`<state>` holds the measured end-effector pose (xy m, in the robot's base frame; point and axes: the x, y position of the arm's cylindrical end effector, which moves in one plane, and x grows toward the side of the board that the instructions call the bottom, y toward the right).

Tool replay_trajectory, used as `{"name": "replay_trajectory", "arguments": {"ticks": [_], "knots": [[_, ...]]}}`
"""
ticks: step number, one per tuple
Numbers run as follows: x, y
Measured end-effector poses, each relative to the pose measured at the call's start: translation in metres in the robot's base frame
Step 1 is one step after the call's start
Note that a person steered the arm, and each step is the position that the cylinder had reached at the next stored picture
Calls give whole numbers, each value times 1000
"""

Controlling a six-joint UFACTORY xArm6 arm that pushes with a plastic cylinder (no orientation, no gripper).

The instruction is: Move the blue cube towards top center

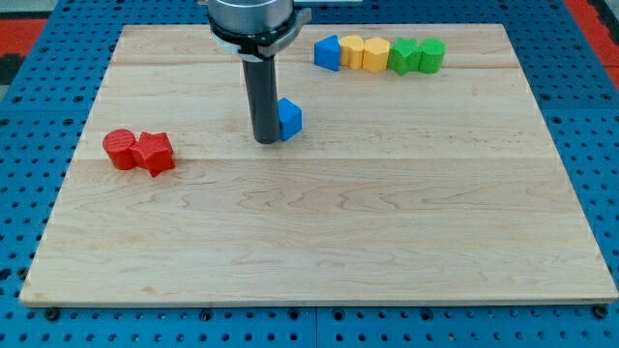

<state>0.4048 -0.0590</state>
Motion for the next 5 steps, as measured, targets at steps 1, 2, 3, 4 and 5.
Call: {"name": "replay_trajectory", "arguments": {"ticks": [1, 2, 3, 4, 5], "knots": [[-9, 5], [-9, 10], [-9, 13], [-6, 46], [-6, 60]]}}
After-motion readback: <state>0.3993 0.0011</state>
